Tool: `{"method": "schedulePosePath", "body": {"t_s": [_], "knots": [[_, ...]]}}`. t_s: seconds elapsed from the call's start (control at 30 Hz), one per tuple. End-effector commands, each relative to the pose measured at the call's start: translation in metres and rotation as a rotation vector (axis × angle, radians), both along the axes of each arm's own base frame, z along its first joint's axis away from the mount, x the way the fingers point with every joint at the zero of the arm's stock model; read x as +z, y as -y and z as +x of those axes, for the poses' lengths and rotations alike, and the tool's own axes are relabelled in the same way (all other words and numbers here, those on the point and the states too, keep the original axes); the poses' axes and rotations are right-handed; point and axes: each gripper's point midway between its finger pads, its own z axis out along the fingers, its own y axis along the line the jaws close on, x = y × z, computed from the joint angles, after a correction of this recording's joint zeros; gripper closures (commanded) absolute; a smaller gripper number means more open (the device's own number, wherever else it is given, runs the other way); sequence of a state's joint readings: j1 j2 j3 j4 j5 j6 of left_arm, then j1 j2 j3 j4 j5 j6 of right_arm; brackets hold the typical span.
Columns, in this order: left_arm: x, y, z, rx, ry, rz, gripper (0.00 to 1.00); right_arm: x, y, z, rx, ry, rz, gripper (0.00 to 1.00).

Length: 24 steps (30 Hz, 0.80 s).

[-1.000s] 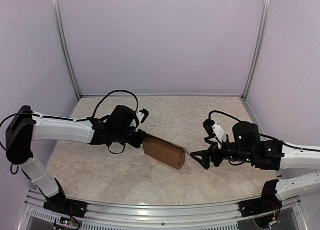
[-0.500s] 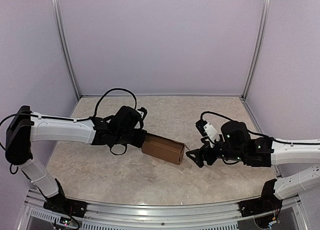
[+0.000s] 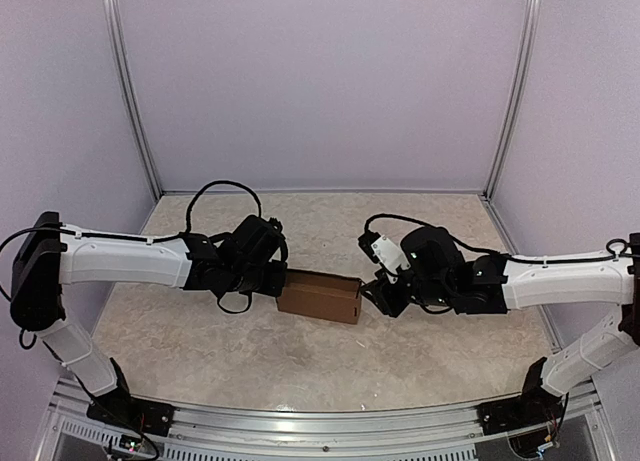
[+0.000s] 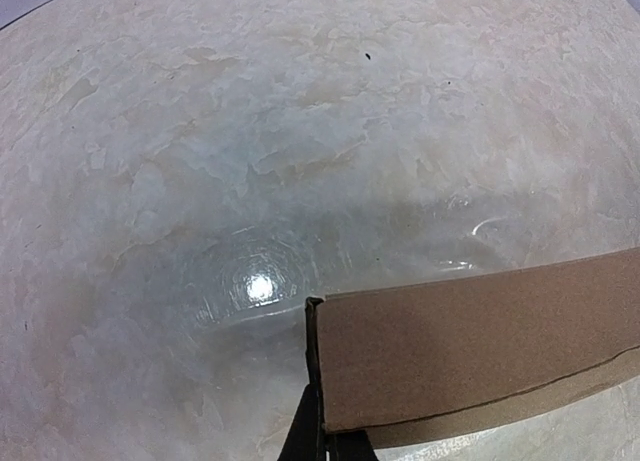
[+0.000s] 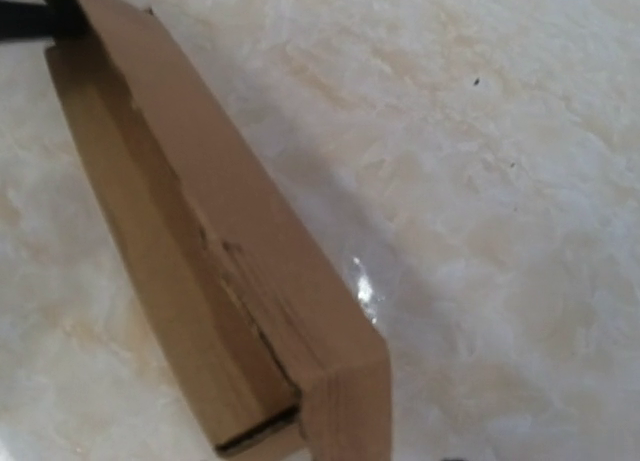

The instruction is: Fold the paper box

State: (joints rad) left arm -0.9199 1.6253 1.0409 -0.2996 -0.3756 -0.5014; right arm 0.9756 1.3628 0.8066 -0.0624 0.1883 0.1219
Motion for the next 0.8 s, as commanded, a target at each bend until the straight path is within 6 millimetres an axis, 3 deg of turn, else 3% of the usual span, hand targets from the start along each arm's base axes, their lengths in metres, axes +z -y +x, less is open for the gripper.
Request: {"method": "schedulePosePath", "body": {"t_s": [0.0, 0.23, 0.57, 0.77], "knots": [[-0.004, -0.006, -0.006, 0.029, -0.040, 0.015, 1.00, -0.010, -0.003, 0.007, -0.006, 0.001, -0.050, 0.53], [-0.002, -0.008, -0.006, 0.029, -0.034, 0.029, 1.00, -0.020, -0.005, 0.019, -0.036, 0.020, -0.092, 0.67], [-0.002, -0.007, -0.006, 0.024, -0.036, 0.028, 1.00, -0.013, -0.008, 0.027, -0.057, 0.055, -0.097, 0.78], [0.000, -0.007, -0.005, 0.025, -0.033, 0.028, 1.00, -0.012, -0.010, 0.030, -0.056, 0.058, -0.105, 0.92]]}}
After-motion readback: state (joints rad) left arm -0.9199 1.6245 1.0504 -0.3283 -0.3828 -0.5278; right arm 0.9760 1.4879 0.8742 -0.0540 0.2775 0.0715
